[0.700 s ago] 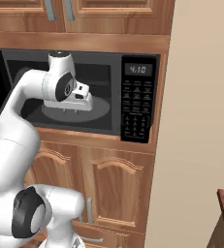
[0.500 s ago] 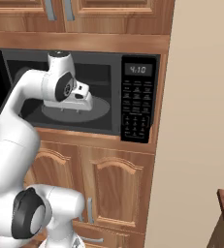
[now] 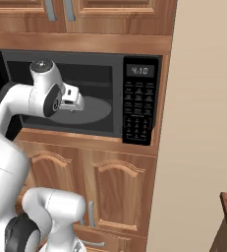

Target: Pick the cup of tea, navigate to the dining table, and place it on the saucer.

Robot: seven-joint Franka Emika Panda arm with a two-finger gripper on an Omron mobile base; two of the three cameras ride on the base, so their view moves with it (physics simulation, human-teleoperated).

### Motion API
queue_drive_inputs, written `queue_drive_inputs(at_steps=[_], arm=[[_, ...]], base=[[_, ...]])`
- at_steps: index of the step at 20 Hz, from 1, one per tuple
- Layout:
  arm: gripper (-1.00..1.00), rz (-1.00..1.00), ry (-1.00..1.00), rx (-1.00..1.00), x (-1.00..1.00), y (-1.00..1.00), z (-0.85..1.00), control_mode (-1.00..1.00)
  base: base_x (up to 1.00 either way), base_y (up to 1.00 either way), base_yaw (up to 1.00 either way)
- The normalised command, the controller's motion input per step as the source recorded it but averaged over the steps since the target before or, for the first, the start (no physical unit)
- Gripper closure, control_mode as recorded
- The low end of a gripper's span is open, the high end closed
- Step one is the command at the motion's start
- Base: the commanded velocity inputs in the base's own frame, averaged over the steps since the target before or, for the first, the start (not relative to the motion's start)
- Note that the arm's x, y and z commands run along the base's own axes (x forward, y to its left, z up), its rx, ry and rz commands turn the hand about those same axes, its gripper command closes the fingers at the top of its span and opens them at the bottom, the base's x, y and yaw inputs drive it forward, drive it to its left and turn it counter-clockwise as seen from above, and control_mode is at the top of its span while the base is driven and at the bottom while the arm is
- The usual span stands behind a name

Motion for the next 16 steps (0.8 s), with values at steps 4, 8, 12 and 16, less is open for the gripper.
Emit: queue_drive_inputs(at_steps=[4,8,12,16], arm=[[-1.00,0.00,-0.25,0.06,0.01,0.39,-0.01,-1.00],[-1.00,0.00,-0.19,0.02,0.08,0.37,-0.03,-1.00],[-1.00,0.00,-0.17,0.00,0.18,0.48,-0.05,-1.00],[-1.00,0.00,-0.02,0.00,0.04,0.08,0.00,-1.00]], base=[[0.00,0.00,0.00],[0.00,0.00,0.00],[0.00,0.00,0.00],[0.00,0.00,0.00]])
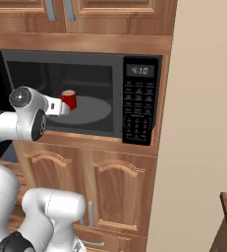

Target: Pick the cup of tea, navigate to the dining table, and place it on the saucer.

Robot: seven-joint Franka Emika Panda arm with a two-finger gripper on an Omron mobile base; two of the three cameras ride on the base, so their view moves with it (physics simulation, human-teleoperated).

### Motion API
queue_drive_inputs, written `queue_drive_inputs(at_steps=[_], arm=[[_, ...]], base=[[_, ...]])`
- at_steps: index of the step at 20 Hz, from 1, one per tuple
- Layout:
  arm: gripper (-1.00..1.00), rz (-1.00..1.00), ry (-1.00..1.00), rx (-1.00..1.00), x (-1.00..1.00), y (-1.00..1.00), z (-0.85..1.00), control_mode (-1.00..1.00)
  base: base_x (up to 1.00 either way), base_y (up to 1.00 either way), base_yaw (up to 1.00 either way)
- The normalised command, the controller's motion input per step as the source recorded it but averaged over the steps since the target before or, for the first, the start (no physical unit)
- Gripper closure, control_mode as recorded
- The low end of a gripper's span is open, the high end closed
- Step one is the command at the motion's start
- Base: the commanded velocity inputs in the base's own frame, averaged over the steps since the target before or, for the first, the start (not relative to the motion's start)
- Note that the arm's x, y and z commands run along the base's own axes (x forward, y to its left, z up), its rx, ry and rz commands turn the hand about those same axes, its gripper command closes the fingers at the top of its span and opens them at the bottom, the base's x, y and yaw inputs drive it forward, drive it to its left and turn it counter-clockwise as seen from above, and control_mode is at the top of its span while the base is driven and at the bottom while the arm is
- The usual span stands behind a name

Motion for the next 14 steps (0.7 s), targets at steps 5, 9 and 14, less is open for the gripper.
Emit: queue_drive_inputs(at_steps=[5,9,14], arm=[[-1.00,0.00,0.00,0.00,0.11,0.00,0.00,-1.00],[-1.00,0.00,0.00,0.00,0.15,0.00,0.00,-1.00],[-1.00,0.00,0.01,0.00,0.16,0.00,0.00,-1.00]], base=[[0.00,0.00,0.00],[0.00,0.00,0.00],[0.00,0.00,0.00]])
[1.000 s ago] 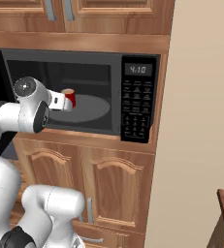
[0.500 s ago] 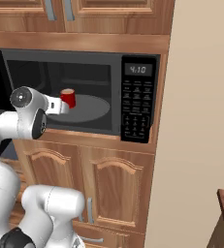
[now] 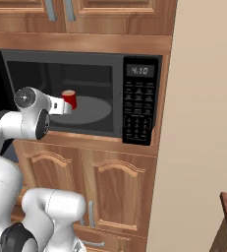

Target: Pick the cup of tea, navigate to the dining table, and place it on the saucer.

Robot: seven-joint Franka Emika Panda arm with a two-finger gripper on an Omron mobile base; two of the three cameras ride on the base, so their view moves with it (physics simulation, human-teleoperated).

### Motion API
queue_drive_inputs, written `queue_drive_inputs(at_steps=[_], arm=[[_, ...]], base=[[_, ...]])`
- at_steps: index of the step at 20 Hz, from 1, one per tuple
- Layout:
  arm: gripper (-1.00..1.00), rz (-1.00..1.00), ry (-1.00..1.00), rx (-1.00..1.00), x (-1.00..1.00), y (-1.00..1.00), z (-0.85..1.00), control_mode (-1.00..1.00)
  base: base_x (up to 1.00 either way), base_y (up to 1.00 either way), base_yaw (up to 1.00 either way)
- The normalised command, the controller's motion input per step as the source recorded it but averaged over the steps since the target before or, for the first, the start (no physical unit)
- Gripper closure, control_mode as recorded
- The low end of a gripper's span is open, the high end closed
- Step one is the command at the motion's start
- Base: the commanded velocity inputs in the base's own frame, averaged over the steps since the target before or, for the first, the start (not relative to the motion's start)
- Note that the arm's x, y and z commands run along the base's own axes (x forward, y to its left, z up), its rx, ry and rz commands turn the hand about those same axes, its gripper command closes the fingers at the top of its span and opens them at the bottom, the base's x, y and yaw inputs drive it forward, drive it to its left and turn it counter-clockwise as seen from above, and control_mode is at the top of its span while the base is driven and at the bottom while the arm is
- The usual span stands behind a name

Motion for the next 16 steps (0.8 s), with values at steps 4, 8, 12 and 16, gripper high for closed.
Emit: queue_drive_inputs(at_steps=[4,8,12,16], arm=[[-1.00,0.00,0.00,0.00,0.05,0.00,0.00,-1.00],[-1.00,0.00,0.00,0.00,0.02,0.00,0.00,-1.00],[-1.00,0.00,0.00,0.00,0.08,0.01,0.00,-1.00],[-1.00,0.00,0.03,0.00,0.23,0.02,0.00,-1.00]], base=[[0.00,0.00,0.00],[0.00,0.00,0.00],[0.00,0.00,0.00],[0.00,0.00,0.00]])
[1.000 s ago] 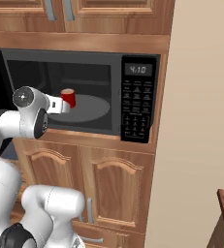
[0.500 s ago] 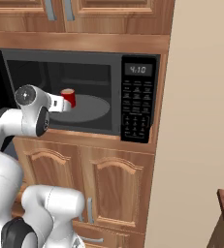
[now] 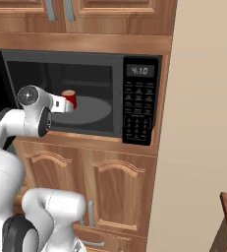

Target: Pick the cup of tea, navigate to the dining table, and place it on the saucer.

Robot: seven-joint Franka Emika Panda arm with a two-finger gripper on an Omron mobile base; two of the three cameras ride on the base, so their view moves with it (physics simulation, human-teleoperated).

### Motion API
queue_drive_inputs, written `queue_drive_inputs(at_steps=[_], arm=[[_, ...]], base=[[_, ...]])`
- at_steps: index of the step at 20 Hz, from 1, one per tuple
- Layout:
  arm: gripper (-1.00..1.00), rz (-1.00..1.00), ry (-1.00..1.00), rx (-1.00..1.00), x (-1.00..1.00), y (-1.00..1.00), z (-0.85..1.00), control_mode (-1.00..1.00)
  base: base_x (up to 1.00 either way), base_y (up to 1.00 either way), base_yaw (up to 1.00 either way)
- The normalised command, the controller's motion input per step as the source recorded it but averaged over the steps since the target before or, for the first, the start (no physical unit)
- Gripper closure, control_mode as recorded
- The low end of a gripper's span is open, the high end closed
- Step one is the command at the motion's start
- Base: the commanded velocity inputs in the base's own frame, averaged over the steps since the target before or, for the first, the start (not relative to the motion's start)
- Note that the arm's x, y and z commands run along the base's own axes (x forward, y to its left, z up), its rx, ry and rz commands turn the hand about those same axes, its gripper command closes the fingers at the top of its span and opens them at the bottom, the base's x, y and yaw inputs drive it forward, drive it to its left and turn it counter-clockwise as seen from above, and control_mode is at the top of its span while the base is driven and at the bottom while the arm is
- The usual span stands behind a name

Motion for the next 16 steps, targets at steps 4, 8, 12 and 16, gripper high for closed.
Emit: queue_drive_inputs(at_steps=[4,8,12,16], arm=[[-1.00,0.00,0.10,0.00,0.41,0.00,0.00,-1.00],[-1.00,0.00,0.06,0.00,0.33,0.00,0.00,-1.00],[-1.00,0.00,0.01,0.00,0.16,0.02,0.00,-1.00],[-1.00,-0.01,-0.04,-0.04,0.13,0.24,0.02,-1.00]], base=[[0.00,0.00,0.00],[0.00,0.00,0.00],[0.00,0.00,0.00],[0.00,0.00,0.00]])
